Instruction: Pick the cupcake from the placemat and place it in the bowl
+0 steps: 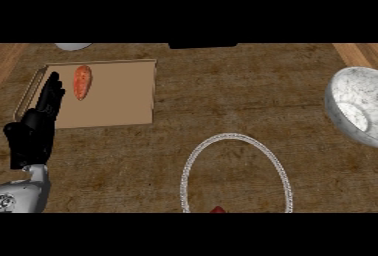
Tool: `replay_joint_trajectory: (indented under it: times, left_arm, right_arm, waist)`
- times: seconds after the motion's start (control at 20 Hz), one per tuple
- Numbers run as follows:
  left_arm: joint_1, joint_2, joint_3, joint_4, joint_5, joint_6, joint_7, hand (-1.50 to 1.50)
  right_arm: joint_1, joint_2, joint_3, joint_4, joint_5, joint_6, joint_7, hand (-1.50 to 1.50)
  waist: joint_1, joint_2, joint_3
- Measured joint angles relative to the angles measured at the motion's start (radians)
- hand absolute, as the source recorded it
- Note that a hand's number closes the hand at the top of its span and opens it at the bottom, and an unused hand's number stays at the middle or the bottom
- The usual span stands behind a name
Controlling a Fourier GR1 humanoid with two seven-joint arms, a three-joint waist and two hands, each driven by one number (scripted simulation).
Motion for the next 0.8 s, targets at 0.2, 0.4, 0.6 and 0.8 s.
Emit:
replay_joint_trajectory:
  times: [0.2, 0.4, 0.6, 0.8]
  left_arm:
    - [-0.004, -0.003, -0.002, -0.007, 0.002, -0.005, 0.008, 0.00]
    - [-0.009, -0.007, -0.005, -0.001, 0.004, -0.013, 0.003, 0.00]
    - [-0.020, -0.018, -0.016, 0.006, -0.005, -0.010, -0.008, 0.00]
    - [-0.037, -0.026, -0.027, 0.000, -0.012, -0.010, 0.005, 0.00]
  right_arm:
    - [0.112, 0.003, -0.075, -0.124, -0.051, -0.055, 0.006, 1.50]
    - [0.157, 0.014, -0.206, -0.135, -0.065, -0.113, -0.002, 1.50]
    - [0.110, 0.043, -0.349, -0.130, -0.109, -0.111, 0.017, 1.50]
    - [0.013, 0.068, -0.490, -0.112, -0.244, -0.071, 0.072, 1.50]
  waist:
    - [0.011, 0.004, 0.001]
    - [0.021, 0.007, 0.001]
    - [0.037, 0.012, 0.002]
    - [0.051, 0.015, 0.002]
